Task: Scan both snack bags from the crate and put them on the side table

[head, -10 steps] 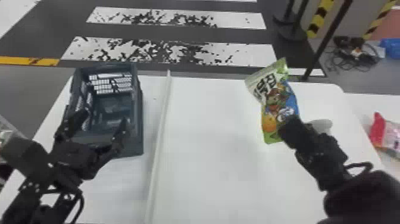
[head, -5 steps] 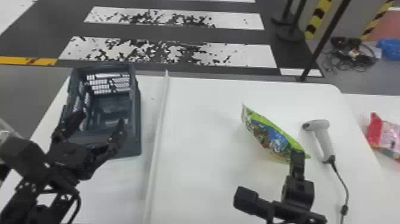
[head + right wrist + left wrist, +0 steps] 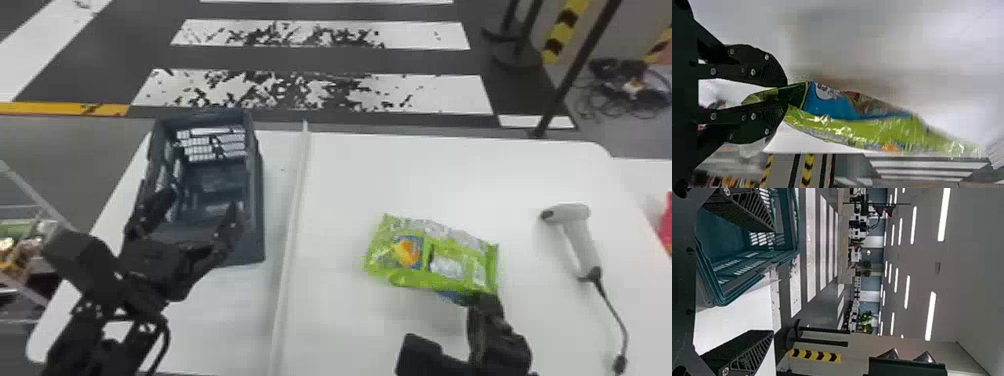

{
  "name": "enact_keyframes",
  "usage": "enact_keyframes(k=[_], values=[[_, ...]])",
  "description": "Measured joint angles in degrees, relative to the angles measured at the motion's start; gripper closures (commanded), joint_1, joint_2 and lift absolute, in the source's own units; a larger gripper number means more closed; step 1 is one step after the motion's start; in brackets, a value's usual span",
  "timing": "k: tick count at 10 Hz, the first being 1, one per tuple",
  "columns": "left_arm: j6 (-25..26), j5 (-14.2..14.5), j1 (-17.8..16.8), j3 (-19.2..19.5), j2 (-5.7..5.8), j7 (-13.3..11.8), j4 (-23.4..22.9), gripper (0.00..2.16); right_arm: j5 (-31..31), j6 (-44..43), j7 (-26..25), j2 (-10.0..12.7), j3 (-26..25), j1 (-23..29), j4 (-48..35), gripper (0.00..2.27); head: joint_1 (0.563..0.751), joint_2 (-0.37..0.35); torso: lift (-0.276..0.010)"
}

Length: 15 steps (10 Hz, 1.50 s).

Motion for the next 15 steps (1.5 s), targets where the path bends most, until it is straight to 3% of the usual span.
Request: enact_keyframes(k=[3,4,5,6,9,13,15], values=[[0.2,0.1,-0.1,0.0,0.0,0.0,0.1,0.08,-27.6,-3.9,8.6,0.5,-16.8,3.1,-12.2,0.09,0.695,0.135,-0.087],[0.2,0.1,-0.1,0.0,0.04,0.0,0.2,0.08,-37.0,-4.3,10.8,1.5,-23.6,4.1,-15.0,0.46,0.695,0.155,-0.087],[0.2,0.2,-0.2,0.1,0.07,0.0,0.3,0.08,-46.7,-4.9,14.4,3.8,-31.6,4.8,-17.0,1.29,0.695,0.169,-0.087],[0.2,0.3,-0.2,0.2,0.08,0.0,0.3,0.08,-51.9,-5.3,16.2,5.6,-36.2,4.8,-17.4,2.12,0.695,0.185,-0.087],[0.2,0.4,-0.2,0.3,0.09,-0.1,0.5,0.08,-54.7,-10.5,17.8,7.4,-38.1,4.0,-13.9,2.25,0.695,0.203,-0.087],[0.4,0.4,-0.6,0.0,0.01,-0.3,1.0,0.08,-52.0,-13.7,19.1,8.9,-31.4,0.3,-5.7,2.25,0.695,0.253,-0.087],[0.6,0.4,-0.6,0.1,0.08,-0.3,1.0,0.08,-50.9,-13.5,19.1,10.8,-29.2,-2.4,-2.0,2.25,0.695,0.269,-0.087]])
